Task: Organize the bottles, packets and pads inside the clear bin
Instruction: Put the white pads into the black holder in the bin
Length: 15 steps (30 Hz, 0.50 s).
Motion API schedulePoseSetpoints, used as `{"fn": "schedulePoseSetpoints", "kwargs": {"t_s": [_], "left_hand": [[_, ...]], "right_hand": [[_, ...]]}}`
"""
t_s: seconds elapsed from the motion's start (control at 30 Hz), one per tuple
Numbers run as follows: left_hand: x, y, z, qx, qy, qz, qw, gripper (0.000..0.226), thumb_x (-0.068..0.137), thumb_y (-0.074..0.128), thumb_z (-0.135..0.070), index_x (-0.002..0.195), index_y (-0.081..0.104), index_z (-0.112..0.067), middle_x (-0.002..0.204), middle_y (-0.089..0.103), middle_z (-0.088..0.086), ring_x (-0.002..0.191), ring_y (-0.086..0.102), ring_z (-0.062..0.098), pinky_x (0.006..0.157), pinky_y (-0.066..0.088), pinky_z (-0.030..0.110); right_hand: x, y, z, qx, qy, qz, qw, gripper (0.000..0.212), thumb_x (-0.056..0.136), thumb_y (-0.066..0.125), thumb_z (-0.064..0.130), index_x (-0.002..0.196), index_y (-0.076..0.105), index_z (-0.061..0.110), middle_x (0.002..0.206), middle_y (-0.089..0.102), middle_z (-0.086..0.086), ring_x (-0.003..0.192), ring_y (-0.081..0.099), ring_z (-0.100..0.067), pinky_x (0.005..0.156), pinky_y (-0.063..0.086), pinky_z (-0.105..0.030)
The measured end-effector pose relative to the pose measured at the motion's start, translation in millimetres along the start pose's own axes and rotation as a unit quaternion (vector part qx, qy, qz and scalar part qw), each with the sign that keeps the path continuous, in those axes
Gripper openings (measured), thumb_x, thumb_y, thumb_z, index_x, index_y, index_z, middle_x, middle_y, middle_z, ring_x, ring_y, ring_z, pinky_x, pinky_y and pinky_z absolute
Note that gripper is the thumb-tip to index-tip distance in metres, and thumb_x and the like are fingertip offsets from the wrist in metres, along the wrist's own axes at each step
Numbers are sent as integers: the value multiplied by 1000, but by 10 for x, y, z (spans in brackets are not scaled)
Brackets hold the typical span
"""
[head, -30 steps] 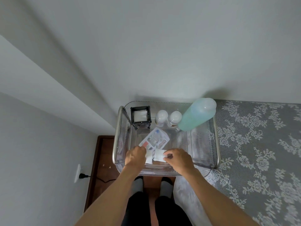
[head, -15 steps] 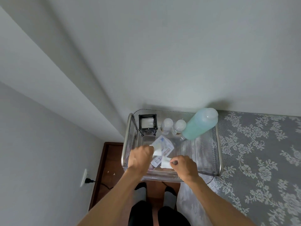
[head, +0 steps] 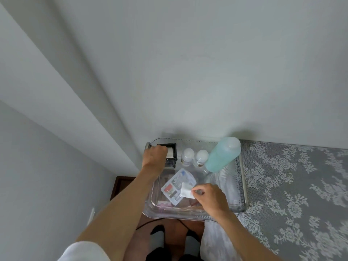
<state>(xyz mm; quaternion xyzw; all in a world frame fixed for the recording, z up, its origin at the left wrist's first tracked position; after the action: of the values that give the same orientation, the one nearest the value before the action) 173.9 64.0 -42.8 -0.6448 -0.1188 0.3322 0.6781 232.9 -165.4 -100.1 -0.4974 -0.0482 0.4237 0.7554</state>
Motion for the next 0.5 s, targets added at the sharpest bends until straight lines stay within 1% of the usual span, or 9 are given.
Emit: {"fn": "schedulePoseSetpoints", "kwargs": {"t_s": [0.03,0.1,0.13,0.17,0.23,0.3,0.33,0.4,0.5], "left_hand": [[10,5,-42,9,14,5,1000,25,79,60,6,80,64,-19,77,70,1,78,69,20,99,40,33],[-1,3,-91,5,36,7,999,23,79,61,6,81,67,-16,66,61,-2,72,68,19,96,44,35],[-12,2,-92,-7,43,-3,999,24,80,61,5,84,69,-17,64,58,-2,72,67,19,97,43,36],[-23,10,-72,-27,50,-26,998,23,82,59,3,88,70,-17,67,59,-2,76,66,20,100,41,39],[-113,21,14,-106,71,-118,985,22,89,57,-5,104,70,-15,91,66,3,91,63,25,101,42,44],[-306,43,161,-185,74,-211,957,28,95,54,-12,121,62,-11,114,65,8,108,57,28,98,47,43],[-418,67,245,-208,63,-231,948,32,97,51,-15,127,57,-10,124,62,10,117,54,28,99,46,43],[-622,165,406,-238,26,-228,944,39,100,42,-19,138,48,-9,138,54,11,129,47,27,105,43,43],[-832,318,557,-300,-12,-192,934,45,102,35,-24,144,43,-10,143,52,9,132,47,25,106,43,45]], "right_hand": [[-7,-40,6,3,1,-8,1000,13,88,70,38,99,78,37,94,77,14,76,69,-4,58,47,-11],[-20,-132,21,17,13,-32,999,14,88,70,38,100,77,37,91,77,12,75,69,-7,56,44,-12],[-22,-181,33,26,18,-42,999,15,88,70,39,100,77,37,88,77,11,73,69,-8,55,46,-15],[-14,-232,54,34,19,-49,998,15,88,70,41,101,77,37,84,76,11,68,67,-6,55,48,-18],[28,-338,135,50,10,-57,997,17,88,70,41,103,76,36,80,74,11,60,62,-1,51,45,-17],[120,-452,277,56,-10,-62,996,17,89,70,39,104,77,34,85,76,8,59,62,1,49,40,-13],[187,-512,368,57,-21,-64,996,17,90,70,38,105,77,33,89,77,7,61,63,0,48,40,-13],[360,-636,576,58,-45,-71,995,15,90,70,36,102,78,32,93,78,6,65,67,-6,52,48,-19],[650,-745,899,35,-76,-86,993,14,90,68,39,98,78,33,95,79,7,70,70,-12,63,57,-28]]}}
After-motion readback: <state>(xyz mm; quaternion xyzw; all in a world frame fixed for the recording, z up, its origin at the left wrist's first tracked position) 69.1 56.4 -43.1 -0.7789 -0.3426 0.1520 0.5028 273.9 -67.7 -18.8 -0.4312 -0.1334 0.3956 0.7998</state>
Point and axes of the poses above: each hand's wrist, its own x-axis towards the middle knuckle, its own y-axis out of the palm, z = x × y, the point moved 4 cm from there along x, towards the middle knuckle
